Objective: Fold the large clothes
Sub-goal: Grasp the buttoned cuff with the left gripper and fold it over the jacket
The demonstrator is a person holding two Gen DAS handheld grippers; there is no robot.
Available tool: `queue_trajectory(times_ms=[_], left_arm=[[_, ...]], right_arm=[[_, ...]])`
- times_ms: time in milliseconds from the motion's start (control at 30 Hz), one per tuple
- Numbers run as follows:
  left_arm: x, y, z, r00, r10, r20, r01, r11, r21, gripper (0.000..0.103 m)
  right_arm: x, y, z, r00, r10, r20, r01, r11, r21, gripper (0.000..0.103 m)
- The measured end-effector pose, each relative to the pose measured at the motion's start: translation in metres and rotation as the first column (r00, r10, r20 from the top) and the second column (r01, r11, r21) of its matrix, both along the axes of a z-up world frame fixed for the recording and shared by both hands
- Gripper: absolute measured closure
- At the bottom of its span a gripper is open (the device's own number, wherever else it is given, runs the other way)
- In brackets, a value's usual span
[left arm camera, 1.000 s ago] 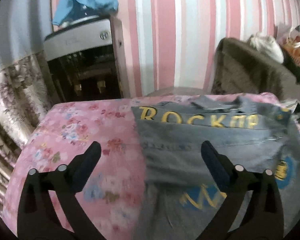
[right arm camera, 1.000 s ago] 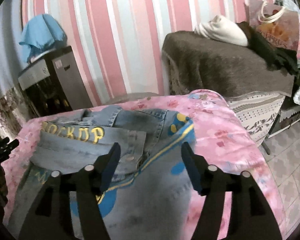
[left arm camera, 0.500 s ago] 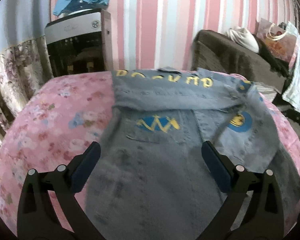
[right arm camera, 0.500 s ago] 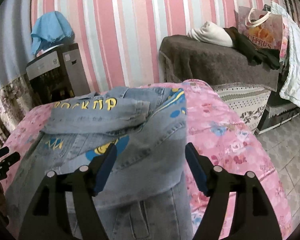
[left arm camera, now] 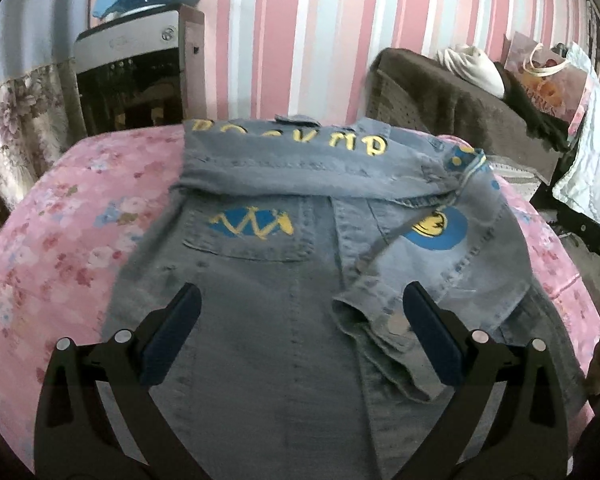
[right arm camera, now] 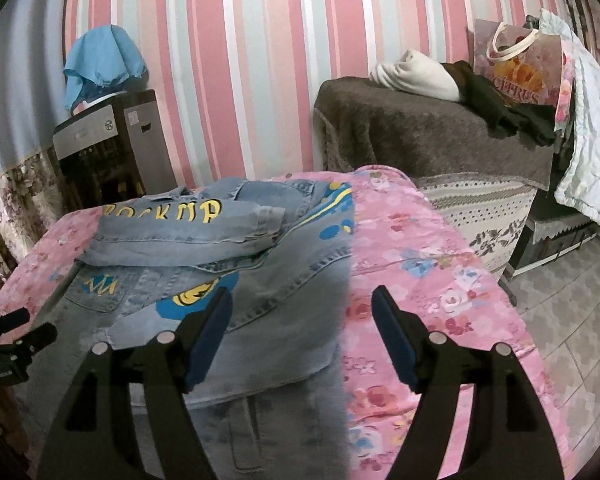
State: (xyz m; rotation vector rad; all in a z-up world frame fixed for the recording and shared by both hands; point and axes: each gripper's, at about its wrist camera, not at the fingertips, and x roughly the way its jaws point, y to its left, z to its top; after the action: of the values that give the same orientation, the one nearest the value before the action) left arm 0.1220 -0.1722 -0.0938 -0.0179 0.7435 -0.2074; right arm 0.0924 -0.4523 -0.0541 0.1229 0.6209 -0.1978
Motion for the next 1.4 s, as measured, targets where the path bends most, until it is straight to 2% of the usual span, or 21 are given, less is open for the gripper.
queue_trajectory(times_ms=[167, 300, 400, 467, 533, 567, 733, 967, 1067, 1133, 1200, 1400], left_arm=[[-0.002, -0.029, -0.009, 0.999, -0.035, -0.033, 0.035, 0.999, 0.010, 0.003], [0.004, -0.052, -0.023, 0.994, -0.060, -0.089, 0.062, 0.998, 0.024, 0.005], [0.009, -0.062, -0.028, 0.989, -0.091, -0.119, 0.097, 0.994, 0.045, 0.014], [0.014, -0.065, -0.032, 0.982, -0.110, -0.153, 0.117, 0.992, 0.036, 0.025], [0.017, -0.066, -0.037, 0.975, -0.129, -0.181, 0.136, 0.990, 0.026, 0.042], [0.017, -0.067, -0.039, 0.973, -0.136, -0.186, 0.144, 0.989, 0.030, 0.045], [0.014, -0.066, -0.032, 0.974, -0.159, -0.162, 0.164, 0.986, 0.016, 0.067], [0.008, -0.058, 0.002, 0.978, -0.202, -0.043, 0.202, 0.979, 0.003, 0.069], [0.003, -0.055, 0.025, 0.971, -0.237, 0.024, 0.237, 0.971, -0.005, 0.069], [-0.002, -0.055, 0.042, 0.953, -0.292, 0.082, 0.293, 0.956, -0.007, 0.069], [-0.011, -0.064, 0.058, 0.926, -0.351, 0.139, 0.349, 0.936, 0.039, 0.069], [-0.046, -0.091, 0.078, 0.843, -0.496, 0.208, 0.507, 0.862, 0.001, 0.069]], right_arm=[[-0.008, -0.016, 0.000, 1.000, -0.023, -0.005, 0.023, 1.000, 0.009, 0.029], [-0.013, -0.026, 0.001, 0.999, -0.035, -0.005, 0.035, 0.999, 0.013, 0.029], [-0.015, -0.031, 0.002, 0.999, -0.043, -0.004, 0.043, 0.999, 0.017, 0.028], [-0.016, -0.033, 0.001, 0.999, -0.050, -0.005, 0.050, 0.998, 0.022, 0.028], [-0.015, -0.034, 0.000, 0.999, -0.052, -0.004, 0.053, 0.998, 0.032, 0.028], [-0.014, -0.034, -0.001, 0.999, -0.053, -0.006, 0.053, 0.998, 0.035, 0.028], [-0.010, -0.027, -0.004, 0.999, -0.042, -0.012, 0.042, 0.998, 0.042, 0.028], [-0.007, -0.020, 0.003, 1.000, -0.028, -0.014, 0.028, 0.999, 0.018, 0.028], [-0.005, -0.019, 0.008, 1.000, -0.027, -0.010, 0.027, 1.000, 0.001, 0.028], [-0.003, -0.019, 0.012, 1.000, -0.030, -0.005, 0.030, 1.000, -0.003, 0.028], [-0.002, -0.021, 0.015, 0.999, -0.032, 0.001, 0.032, 0.999, 0.003, 0.028], [-0.002, -0.024, 0.022, 0.999, -0.042, 0.014, 0.042, 0.999, -0.004, 0.028]])
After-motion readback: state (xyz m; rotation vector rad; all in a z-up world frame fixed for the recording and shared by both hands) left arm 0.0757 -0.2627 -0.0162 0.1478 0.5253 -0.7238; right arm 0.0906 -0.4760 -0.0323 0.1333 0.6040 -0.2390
